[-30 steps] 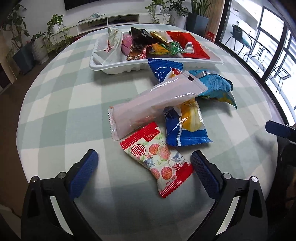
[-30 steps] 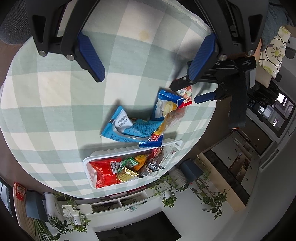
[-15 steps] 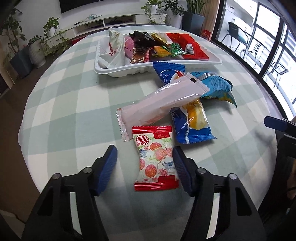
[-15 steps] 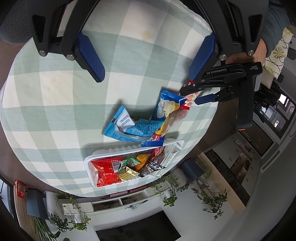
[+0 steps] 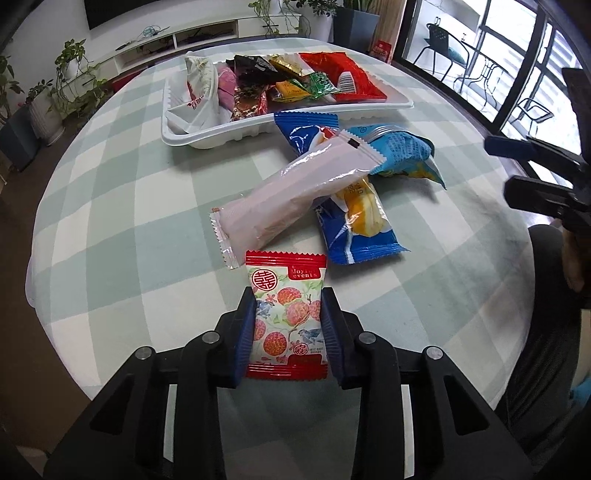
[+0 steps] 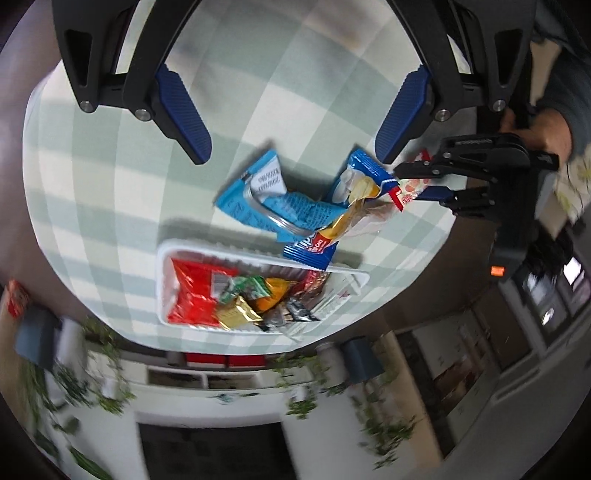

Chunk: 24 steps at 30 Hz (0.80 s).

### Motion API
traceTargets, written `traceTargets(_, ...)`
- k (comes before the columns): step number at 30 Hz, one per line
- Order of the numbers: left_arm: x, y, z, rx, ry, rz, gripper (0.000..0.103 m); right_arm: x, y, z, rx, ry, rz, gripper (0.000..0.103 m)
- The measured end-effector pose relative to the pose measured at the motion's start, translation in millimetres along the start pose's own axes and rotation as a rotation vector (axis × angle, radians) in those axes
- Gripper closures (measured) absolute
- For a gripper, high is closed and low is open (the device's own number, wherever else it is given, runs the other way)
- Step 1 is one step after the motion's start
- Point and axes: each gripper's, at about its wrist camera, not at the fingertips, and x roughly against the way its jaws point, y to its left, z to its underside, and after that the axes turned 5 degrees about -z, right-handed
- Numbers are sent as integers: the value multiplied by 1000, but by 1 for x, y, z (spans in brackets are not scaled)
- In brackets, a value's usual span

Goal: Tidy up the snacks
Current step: 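Grasp the red-patterned candy with the left tool while the right tool grasps the blue chip bag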

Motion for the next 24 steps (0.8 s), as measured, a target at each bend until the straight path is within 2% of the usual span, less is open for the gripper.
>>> traceTargets(4, 4, -3, 8, -9, 10, 23, 72, -18, 6, -19, 172, 58, -18, 14)
traceTargets(8, 8, 0, 14, -2, 10, 42, 72, -42, 11, -33, 286, 120, -26, 16)
traceTargets(14, 8, 1, 15, 0, -1, 48, 72, -83, 18, -41, 443, 225, 29, 20)
traceTargets(17, 8, 3, 16, 8, -13, 54, 72, -100, 15, -41, 463, 276, 51, 25)
traceTargets(20, 8, 4, 16, 13, -20, 62, 72, -102, 11, -41, 451, 272, 52, 29)
traceTargets(24, 8, 5, 17, 13, -26, 66, 72, -97, 7, -40, 433, 262, 60, 41)
